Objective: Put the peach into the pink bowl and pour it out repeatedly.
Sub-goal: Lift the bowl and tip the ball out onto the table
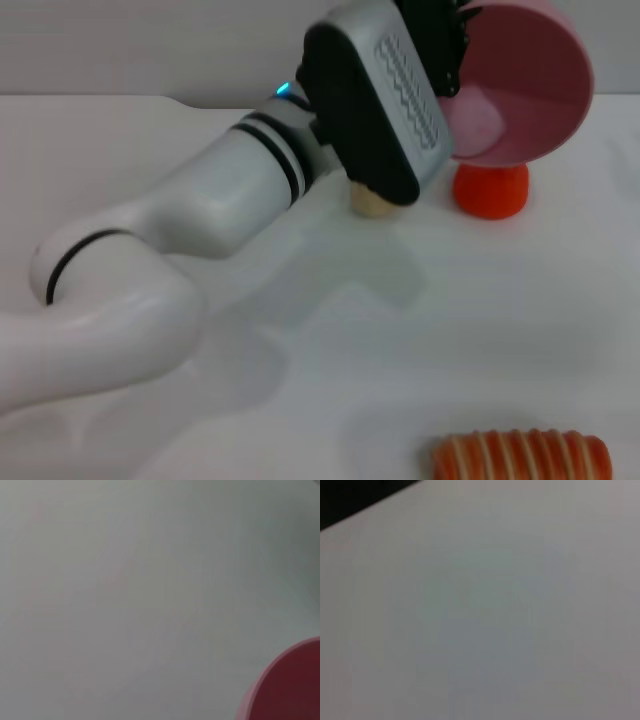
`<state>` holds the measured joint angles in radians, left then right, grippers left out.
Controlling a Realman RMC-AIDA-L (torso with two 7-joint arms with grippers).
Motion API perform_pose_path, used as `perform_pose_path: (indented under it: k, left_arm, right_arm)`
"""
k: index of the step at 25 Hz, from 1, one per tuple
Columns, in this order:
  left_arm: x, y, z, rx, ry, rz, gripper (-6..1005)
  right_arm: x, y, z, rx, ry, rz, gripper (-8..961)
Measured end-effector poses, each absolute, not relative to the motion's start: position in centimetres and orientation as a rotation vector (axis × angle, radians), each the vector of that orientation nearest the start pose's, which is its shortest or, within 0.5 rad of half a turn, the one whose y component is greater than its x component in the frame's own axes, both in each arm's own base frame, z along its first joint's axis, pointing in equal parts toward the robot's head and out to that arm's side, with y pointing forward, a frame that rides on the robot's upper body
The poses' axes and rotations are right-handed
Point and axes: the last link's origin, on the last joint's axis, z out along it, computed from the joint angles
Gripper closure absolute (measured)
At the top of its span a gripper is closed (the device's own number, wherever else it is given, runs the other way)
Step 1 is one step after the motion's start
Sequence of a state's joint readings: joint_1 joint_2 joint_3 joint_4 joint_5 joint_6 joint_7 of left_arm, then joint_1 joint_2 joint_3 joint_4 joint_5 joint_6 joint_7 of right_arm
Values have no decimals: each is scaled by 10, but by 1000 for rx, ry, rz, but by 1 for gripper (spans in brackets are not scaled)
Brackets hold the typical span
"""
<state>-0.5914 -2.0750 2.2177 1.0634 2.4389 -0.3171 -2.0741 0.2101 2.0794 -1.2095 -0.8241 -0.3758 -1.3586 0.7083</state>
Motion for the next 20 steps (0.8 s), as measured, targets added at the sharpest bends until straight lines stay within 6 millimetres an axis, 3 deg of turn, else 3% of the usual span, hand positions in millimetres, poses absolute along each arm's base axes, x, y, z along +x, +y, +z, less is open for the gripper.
perform_pose_path:
  k: [3, 20]
  left_arm:
    - [-67, 369, -98, -1974, 600, -366, 963]
    - [-62, 337, -94, -1810, 633, -574, 963]
  right_arm:
    - [249, 316, 131, -1425, 86, 1337, 556]
    - [252, 321, 126, -1422, 107, 1349, 554]
